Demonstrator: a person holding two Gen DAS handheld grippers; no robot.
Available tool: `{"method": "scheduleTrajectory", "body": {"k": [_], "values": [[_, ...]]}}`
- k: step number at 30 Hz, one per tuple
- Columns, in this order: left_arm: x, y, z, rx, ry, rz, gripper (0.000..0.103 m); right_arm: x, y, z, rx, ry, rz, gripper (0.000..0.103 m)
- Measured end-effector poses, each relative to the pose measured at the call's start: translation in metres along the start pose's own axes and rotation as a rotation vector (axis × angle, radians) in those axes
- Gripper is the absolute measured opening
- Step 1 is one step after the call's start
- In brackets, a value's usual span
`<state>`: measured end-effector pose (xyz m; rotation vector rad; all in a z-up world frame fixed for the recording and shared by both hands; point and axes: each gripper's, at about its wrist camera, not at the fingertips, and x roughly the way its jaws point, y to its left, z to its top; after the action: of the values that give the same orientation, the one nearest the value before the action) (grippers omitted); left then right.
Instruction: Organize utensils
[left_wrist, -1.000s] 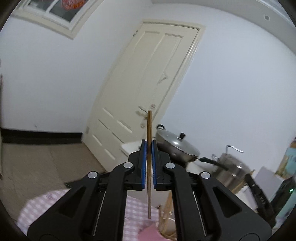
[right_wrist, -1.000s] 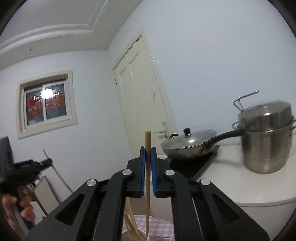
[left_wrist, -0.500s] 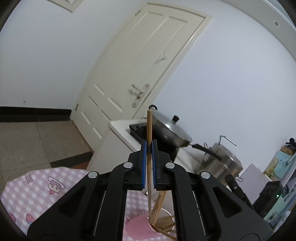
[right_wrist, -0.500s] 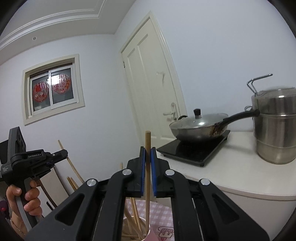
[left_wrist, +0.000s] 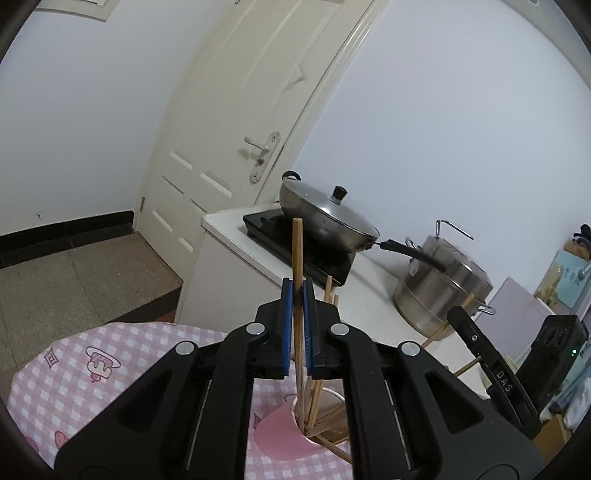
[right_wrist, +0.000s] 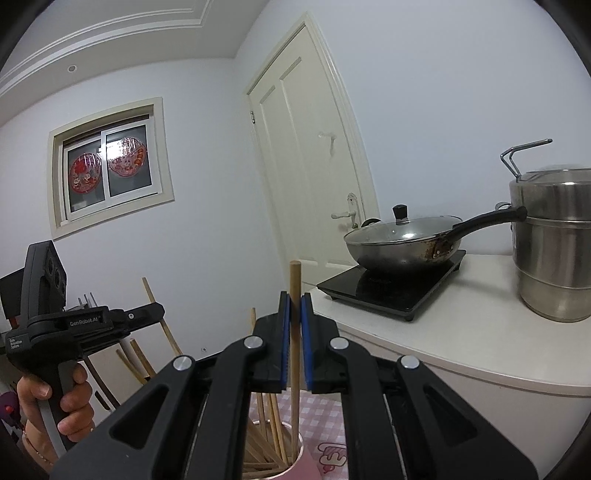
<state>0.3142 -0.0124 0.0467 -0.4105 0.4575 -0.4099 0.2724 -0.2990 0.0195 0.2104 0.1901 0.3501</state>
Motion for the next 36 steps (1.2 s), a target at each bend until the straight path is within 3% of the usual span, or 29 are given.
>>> {"method": "scheduleTrajectory", "body": {"k": [7,9,10,11,16,24,36], "values": [[0.004,-0.002,0.001,0.008,0.051,0.004,0.007,0.0,-0.001,0.001,0.01,0.013,-0.001,0.006],[0.004,-0.003,0.0,0.01,0.06,-0.001,0.021,0.0,0.0,0.001,0.008,0.015,-0.005,0.006],[0.003,-0.003,0.0,0.006,0.061,-0.002,0.051,0.0,0.0,0.001,0.008,0.015,-0.008,0.006],[0.0,-0.004,0.0,0.002,0.047,-0.008,0.068,0.0,0.0,0.002,0.01,0.017,-0.009,0.006],[-0.008,-0.018,-0.001,0.08,0.031,-0.003,0.068,-0.002,0.0,0.002,0.012,0.023,-0.011,0.006],[-0.03,-0.029,0.0,0.118,-0.002,0.017,0.07,-0.012,0.006,0.009,0.009,0.012,-0.012,0.007],[-0.091,-0.028,-0.021,0.233,-0.073,0.137,0.085,-0.068,0.03,0.018,-0.033,-0.053,-0.019,0.033]]}}
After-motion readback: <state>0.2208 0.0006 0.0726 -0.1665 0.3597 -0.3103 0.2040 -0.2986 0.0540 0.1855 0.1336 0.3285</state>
